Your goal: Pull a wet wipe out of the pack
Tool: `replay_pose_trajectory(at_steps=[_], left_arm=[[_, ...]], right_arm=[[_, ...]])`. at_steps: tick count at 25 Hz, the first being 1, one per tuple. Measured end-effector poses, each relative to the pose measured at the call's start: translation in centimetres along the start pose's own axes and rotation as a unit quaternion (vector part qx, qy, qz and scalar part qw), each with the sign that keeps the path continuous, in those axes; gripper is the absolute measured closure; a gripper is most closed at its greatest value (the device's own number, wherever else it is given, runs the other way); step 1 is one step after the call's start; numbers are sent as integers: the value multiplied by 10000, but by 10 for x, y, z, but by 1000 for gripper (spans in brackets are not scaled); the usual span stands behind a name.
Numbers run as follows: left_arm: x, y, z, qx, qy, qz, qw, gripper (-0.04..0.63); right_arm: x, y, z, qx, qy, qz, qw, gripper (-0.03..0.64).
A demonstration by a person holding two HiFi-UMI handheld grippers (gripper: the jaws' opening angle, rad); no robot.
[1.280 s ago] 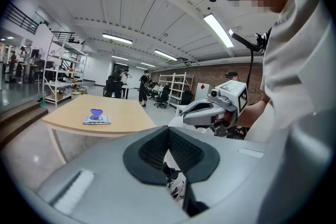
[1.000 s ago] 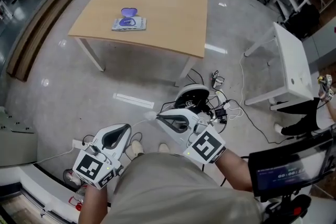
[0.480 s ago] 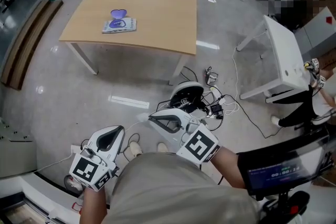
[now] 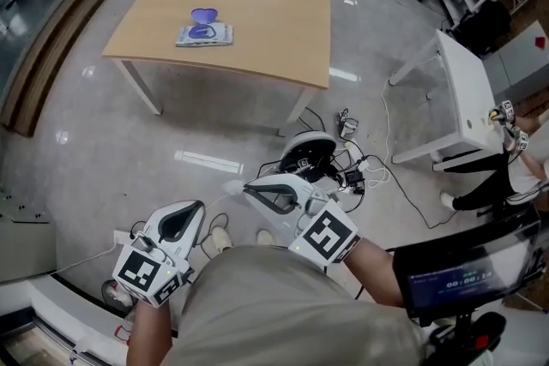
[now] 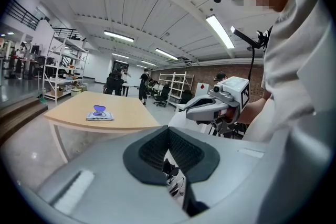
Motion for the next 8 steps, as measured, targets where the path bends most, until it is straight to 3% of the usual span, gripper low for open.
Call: replay_pose_trajectory(at_steps=[8], left_arm=[[22,-5,-11,-16,15,-5,10000,592]], right_arm=[[5,6,27,25,44,-18,10000,614]])
Point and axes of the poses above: the fingertips, and each gripper's own axes: z forward along the fingers, x to its left, y out of its top, the point moved 8 cm from there along -z, backward along the fingers, and after that the axes turned 5 degrees about z, right-handed, at the moved point
